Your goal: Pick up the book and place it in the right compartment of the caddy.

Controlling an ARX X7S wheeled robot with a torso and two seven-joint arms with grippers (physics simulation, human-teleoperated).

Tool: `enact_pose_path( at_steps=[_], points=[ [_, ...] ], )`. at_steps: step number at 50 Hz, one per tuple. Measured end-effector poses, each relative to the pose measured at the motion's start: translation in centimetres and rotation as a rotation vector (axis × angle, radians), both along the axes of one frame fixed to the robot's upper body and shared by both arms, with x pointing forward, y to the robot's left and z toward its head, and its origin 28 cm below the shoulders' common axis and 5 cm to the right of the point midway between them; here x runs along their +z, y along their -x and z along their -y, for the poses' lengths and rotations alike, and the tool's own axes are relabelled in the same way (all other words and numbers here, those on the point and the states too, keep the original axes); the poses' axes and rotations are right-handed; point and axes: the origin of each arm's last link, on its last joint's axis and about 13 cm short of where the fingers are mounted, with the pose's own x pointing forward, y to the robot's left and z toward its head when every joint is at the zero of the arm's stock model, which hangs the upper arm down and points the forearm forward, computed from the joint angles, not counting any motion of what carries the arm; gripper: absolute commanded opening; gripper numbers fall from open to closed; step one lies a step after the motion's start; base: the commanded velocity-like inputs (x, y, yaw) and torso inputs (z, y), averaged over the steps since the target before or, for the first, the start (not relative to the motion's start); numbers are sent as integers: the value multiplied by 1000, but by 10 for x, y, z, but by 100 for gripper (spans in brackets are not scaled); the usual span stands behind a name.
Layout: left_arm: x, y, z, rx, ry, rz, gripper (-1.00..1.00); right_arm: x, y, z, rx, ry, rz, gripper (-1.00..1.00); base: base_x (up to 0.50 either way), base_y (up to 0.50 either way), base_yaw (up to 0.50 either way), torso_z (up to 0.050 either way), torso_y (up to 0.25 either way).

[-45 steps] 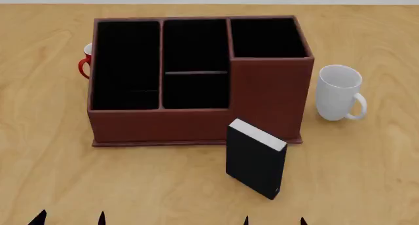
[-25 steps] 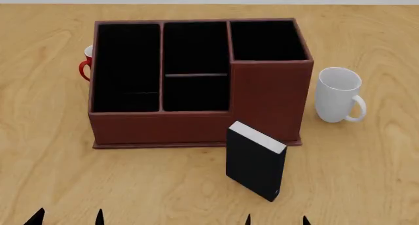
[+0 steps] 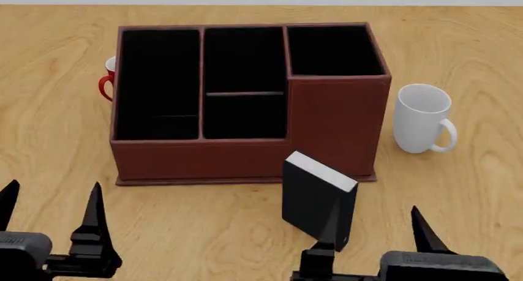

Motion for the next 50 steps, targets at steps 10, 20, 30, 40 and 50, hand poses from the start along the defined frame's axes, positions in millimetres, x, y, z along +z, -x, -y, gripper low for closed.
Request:
enact_pose_path(
  at_steps=[10, 20, 30, 40, 50],
  points=[
    [46, -8, -5, -21, 25, 67, 100, 44, -7, 8, 5, 1, 68, 100, 0, 0, 0, 0, 0],
    [95, -9, -13, 0, 33, 133, 100, 83, -10, 15, 4, 4, 121, 100, 0, 0, 0, 0, 0],
    [136, -5, -15, 2, 34, 213, 100, 113, -8, 17, 17, 25, 163, 100, 0, 0, 0, 0, 0],
    [160, -2, -15, 10, 19, 264, 100, 140, -4, 17, 32, 46, 205, 100, 0, 0, 0, 0, 0],
    [166, -2, -15, 17, 10, 283, 100, 153, -1, 17, 37, 64, 233, 100, 223, -21, 0, 0, 0]
  ],
)
